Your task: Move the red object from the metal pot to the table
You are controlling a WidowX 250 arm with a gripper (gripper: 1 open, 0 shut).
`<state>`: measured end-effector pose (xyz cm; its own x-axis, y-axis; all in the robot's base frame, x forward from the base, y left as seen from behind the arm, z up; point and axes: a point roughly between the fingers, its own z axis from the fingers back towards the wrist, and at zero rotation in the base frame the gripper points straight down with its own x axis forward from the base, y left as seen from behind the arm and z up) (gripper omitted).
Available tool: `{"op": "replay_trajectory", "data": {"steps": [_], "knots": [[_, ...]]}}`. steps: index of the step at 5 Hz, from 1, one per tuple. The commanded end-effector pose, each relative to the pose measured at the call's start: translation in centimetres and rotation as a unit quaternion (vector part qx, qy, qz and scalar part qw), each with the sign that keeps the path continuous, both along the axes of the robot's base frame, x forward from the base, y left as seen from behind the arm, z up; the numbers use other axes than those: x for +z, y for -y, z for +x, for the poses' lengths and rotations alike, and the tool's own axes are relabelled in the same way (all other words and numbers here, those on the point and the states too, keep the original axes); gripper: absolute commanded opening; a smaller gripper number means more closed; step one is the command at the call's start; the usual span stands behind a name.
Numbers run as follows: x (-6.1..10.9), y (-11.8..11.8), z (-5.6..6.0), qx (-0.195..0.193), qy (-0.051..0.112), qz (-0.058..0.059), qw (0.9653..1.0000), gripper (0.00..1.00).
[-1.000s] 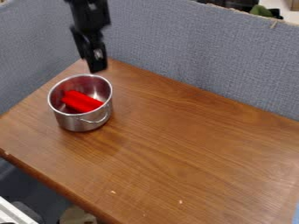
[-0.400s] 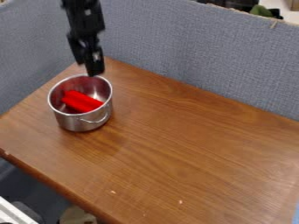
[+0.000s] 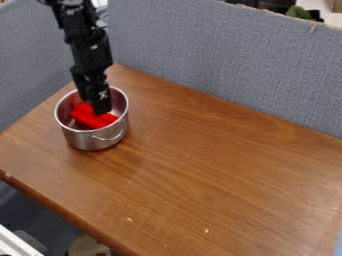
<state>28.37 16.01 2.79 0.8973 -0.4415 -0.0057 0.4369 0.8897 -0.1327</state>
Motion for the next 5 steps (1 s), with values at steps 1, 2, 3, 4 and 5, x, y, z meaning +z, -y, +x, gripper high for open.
{"op": "replay_trajectory", "data": {"steps": [1,2,3,4,5], "knots": [[-0.8,-1.3,-0.9,0.004,0.019,0.019,0.9996,1.0],[0.3,-3.1,-2.1,0.007,0.02,0.022,0.9995,0.0],[1.2,-4.9,-3.2,0.012,0.015,0.025,0.9995,0.0],[-1.0,-3.7,-2.5,0.0,0.01,0.034,0.9994,0.0],[-3.0,-2.5,-1.9,-0.014,0.004,0.037,0.9992,0.0]]}}
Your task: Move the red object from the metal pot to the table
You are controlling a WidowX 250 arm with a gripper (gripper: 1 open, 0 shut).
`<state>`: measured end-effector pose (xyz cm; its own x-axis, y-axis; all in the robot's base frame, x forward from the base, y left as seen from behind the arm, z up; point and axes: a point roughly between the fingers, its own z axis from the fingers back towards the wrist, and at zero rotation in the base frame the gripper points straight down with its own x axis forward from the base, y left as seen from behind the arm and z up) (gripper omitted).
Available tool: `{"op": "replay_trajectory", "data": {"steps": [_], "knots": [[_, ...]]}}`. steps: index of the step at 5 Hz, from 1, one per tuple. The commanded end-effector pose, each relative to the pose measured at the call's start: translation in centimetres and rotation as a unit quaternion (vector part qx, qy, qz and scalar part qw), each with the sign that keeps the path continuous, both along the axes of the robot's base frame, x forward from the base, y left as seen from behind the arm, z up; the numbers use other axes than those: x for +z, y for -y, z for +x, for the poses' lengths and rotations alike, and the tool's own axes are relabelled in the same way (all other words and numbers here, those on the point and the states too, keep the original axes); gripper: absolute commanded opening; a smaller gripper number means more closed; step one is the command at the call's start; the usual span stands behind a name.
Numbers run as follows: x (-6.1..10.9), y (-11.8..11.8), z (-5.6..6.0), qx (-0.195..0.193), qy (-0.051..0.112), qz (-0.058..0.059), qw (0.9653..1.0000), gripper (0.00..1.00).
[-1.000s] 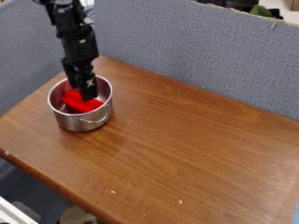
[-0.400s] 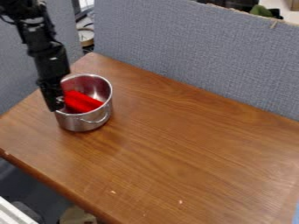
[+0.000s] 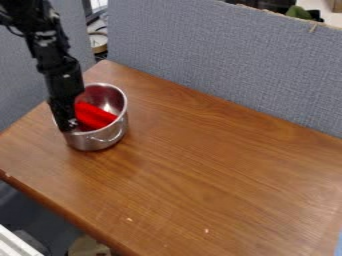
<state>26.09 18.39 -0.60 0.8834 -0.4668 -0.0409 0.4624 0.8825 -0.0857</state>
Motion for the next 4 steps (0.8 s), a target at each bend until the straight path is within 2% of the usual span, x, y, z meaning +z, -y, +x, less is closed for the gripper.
{"op": "replay_trajectory", "data": {"steps": [1,2,3,4], "knots": [[3.6,0.2,1.5,0.024,0.011,0.025,0.9993,0.0],[5.3,0.9,2.6,0.034,0.003,0.029,0.999,0.0],[4.5,1.9,1.4,-0.063,-0.005,0.047,0.9969,0.0],[3.0,2.6,0.1,-0.151,0.001,0.052,0.9871,0.0]]}}
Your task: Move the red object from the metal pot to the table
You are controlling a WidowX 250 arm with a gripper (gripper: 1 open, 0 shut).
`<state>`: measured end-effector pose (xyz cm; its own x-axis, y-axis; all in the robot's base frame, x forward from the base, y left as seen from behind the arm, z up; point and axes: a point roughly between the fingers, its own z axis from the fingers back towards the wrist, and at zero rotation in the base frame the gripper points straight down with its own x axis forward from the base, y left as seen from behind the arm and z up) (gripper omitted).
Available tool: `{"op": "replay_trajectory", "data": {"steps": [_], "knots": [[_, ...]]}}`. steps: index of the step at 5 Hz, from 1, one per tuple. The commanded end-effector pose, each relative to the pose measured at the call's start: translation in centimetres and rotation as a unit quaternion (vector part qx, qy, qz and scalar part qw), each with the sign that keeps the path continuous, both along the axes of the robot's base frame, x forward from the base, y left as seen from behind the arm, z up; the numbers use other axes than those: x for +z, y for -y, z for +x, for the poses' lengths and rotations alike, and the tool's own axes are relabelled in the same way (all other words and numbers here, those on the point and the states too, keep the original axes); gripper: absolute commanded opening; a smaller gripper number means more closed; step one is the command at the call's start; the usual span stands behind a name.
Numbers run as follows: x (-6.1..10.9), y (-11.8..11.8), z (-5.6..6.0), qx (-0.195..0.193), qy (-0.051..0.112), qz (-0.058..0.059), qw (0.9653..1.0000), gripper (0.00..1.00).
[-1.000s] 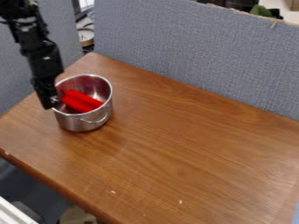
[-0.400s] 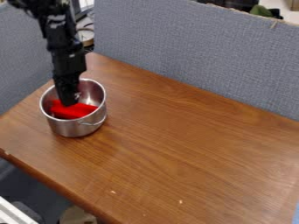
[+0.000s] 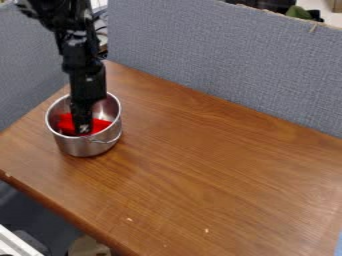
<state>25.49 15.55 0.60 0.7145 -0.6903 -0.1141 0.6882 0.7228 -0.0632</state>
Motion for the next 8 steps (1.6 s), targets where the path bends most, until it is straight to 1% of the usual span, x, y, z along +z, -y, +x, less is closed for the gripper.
{"op": "replay_trajectory", "data": {"steps": [1,2,3,4,5,6,7,8], "knots": [[-0.1,0.3,-0.3,-0.117,0.021,0.018,0.9927,0.0],[1.5,-2.6,-2.0,-0.113,0.017,0.009,0.9935,0.0],[4.2,-6.0,-3.6,-0.09,0.014,0.012,0.9958,0.0],[4.4,-1.7,-3.2,-0.05,0.015,0.005,0.9986,1.0],[4.4,2.3,-2.8,-0.02,0.019,-0.016,0.9995,1.0],[3.0,5.5,-1.7,0.07,0.007,-0.017,0.9974,1.0],[2.0,8.4,-0.1,0.133,0.015,-0.012,0.9909,1.0],[2.1,10.7,1.5,0.218,0.026,-0.011,0.9755,1.0]]}}
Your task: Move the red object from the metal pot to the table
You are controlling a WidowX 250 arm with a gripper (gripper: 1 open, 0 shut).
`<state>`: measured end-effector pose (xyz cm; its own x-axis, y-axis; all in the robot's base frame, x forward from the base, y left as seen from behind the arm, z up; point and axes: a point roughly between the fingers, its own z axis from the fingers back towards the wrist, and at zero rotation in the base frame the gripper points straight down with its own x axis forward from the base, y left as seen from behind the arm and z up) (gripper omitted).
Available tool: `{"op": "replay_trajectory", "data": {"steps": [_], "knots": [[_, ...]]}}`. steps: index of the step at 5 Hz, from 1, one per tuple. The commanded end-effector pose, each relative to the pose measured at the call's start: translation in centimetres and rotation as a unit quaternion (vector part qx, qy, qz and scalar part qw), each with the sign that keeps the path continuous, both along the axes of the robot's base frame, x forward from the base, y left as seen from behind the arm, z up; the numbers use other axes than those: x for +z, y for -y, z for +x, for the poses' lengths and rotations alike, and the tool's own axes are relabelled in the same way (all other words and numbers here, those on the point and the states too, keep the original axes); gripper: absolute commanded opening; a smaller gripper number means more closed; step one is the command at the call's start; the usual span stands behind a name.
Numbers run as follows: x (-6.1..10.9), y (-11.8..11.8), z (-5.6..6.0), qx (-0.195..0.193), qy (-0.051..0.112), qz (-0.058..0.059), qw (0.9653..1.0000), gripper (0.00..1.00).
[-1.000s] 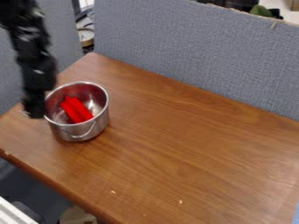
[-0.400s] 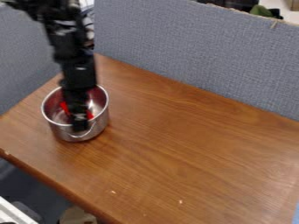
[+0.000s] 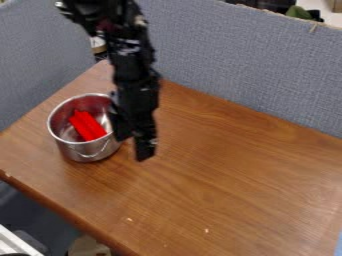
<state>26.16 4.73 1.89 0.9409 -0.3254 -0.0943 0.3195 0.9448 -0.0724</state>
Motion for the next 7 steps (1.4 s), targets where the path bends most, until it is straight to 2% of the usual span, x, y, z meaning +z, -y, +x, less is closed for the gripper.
{"op": "replay_trajectory", "data": {"steps": [1,2,3,4,5,6,7], "knots": [[2.2,-1.0,-0.7,-0.012,0.03,0.026,0.9991,1.0],[3.3,-1.3,-1.9,-0.024,0.039,0.038,0.9982,1.0],[6.5,0.0,1.0,-0.061,0.058,0.045,0.9954,1.0],[7.4,0.5,2.7,-0.089,0.06,0.048,0.9931,1.0],[9.7,0.1,1.5,-0.036,0.055,0.057,0.9962,1.0],[12.4,-0.3,0.6,0.025,0.045,0.046,0.9976,1.0],[10.8,-5.2,-0.8,-0.054,0.052,0.04,0.9964,1.0]]}}
